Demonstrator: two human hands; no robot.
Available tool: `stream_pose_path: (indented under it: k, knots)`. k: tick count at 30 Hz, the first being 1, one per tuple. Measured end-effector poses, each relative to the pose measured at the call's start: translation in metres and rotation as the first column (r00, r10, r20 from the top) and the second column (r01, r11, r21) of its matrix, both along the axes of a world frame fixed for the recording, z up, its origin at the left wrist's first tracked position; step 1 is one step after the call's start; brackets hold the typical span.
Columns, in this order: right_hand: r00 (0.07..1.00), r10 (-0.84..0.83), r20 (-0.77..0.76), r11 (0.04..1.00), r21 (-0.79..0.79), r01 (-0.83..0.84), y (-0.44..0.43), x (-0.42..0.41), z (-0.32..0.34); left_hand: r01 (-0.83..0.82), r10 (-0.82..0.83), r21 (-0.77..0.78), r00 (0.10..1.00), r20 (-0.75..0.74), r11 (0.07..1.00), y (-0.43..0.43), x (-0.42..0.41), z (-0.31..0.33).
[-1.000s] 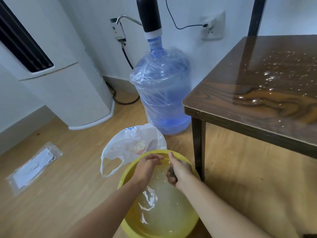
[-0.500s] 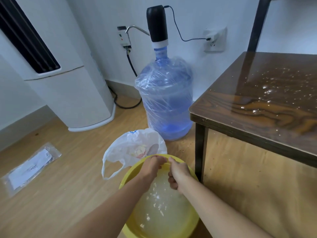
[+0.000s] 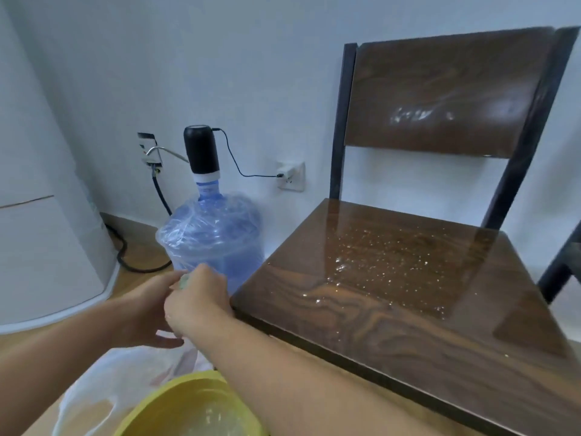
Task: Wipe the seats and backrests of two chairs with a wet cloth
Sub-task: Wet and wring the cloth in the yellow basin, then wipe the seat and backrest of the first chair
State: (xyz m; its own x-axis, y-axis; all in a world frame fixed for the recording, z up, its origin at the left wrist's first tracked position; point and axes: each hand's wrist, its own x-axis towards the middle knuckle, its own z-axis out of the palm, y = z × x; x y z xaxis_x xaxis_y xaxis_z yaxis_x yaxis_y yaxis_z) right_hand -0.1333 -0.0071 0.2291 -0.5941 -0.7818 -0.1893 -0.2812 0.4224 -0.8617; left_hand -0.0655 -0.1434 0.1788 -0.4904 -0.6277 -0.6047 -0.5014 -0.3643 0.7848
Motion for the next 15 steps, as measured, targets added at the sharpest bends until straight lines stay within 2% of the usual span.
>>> stream_pose_path:
  k: [2, 4, 6, 8, 11, 13, 15]
  knots:
    - [1.0, -0.019, -0.02, 0.998, -0.061, 0.018, -0.002, -0.02, 0.03, 0.007, -0.01, -0.065, 0.998, -0.059, 0.998, 0.006, -0.019, 0.022]
    - [0.992, -0.04, -0.116, 0.993, -0.111, 0.027, 0.002, -0.052, 0.056, 0.038, -0.043, -0.156, 0.999, -0.03, 0.987, 0.012, -0.041, 0.037]
    - [0.964, -0.08, -0.255, 0.991, -0.126, 0.048, 0.015, -0.1, 0.074, 0.115, -0.114, -0.173, 0.993, 0.019, 0.978, 0.021, -0.064, 0.048]
    - [0.914, -0.174, -0.367, 0.983, -0.122, 0.138, 0.038, -0.163, 0.082, 0.197, -0.191, -0.184, 0.98, 0.047, 0.963, 0.029, -0.084, 0.052]
    - [0.861, -0.324, -0.392, 0.945, -0.084, 0.317, 0.09, -0.26, 0.078, 0.255, -0.259, -0.185, 0.966, 0.007, 0.949, 0.048, -0.107, 0.051]
    - [0.787, -0.418, -0.454, 0.893, -0.048, 0.447, 0.126, -0.31, 0.07, 0.271, -0.285, -0.164, 0.956, -0.064, 0.948, 0.058, -0.116, 0.049]
    - [0.679, -0.436, -0.591, 0.847, -0.013, 0.532, 0.155, -0.345, 0.06, 0.276, -0.294, -0.137, 0.947, -0.129, 0.951, 0.063, -0.119, 0.047]
